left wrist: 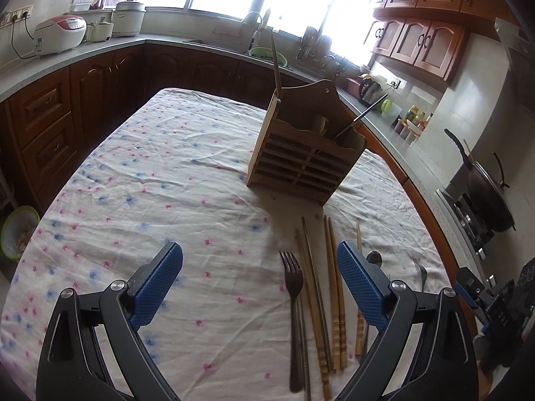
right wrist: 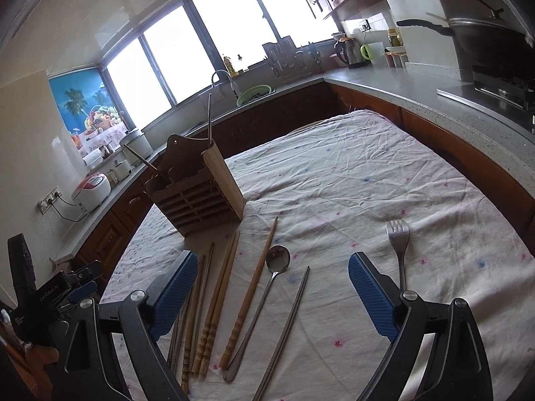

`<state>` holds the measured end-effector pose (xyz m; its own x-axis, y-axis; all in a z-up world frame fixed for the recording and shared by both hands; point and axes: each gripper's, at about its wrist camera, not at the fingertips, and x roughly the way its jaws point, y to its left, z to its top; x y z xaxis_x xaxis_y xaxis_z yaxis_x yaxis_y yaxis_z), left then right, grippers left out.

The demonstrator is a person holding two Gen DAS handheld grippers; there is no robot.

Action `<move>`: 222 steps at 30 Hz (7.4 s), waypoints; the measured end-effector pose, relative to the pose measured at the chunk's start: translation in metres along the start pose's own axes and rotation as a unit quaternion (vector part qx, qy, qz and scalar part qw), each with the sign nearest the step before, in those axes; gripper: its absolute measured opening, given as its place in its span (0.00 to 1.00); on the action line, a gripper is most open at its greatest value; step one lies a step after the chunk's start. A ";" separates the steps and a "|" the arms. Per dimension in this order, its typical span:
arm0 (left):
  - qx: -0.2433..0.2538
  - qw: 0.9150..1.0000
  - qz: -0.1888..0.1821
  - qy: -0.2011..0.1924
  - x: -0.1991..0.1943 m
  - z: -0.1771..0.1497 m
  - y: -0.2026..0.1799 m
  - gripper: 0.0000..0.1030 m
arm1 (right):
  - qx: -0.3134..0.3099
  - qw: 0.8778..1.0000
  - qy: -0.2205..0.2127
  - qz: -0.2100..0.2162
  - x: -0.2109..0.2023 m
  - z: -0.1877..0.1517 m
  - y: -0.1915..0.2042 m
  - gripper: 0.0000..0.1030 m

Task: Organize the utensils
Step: 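Move both open tools back toward the remaining utensils on the table, then close the left tool on a wooden chopstick while the right tool grasps another, then lift both held chopsticks and carry them above the wooden holder, then drop the chopsticks into the holder by opening both tools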

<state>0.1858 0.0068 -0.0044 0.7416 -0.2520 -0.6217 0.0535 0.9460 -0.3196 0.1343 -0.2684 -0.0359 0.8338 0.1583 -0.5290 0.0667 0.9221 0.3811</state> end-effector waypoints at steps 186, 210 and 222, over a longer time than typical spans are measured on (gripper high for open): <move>-0.038 0.980 -0.036 -0.192 0.055 0.215 0.000 0.03 | -0.025 0.983 -0.171 0.060 0.117 0.186 0.096 0.05; -0.022 0.989 -0.031 -0.140 0.101 0.189 -0.006 0.04 | -0.021 0.990 -0.123 0.059 0.154 0.163 0.089 0.05; -0.038 0.990 -0.039 -0.129 0.082 0.181 0.004 0.62 | -0.016 0.989 -0.123 0.076 0.137 0.160 0.085 0.64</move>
<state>0.3676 0.0267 0.0725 0.8839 -0.2534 -0.3932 0.0735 0.9054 -0.4181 0.3418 -0.2245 0.0453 0.9411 0.2086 -0.2661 -0.0836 0.9061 0.4148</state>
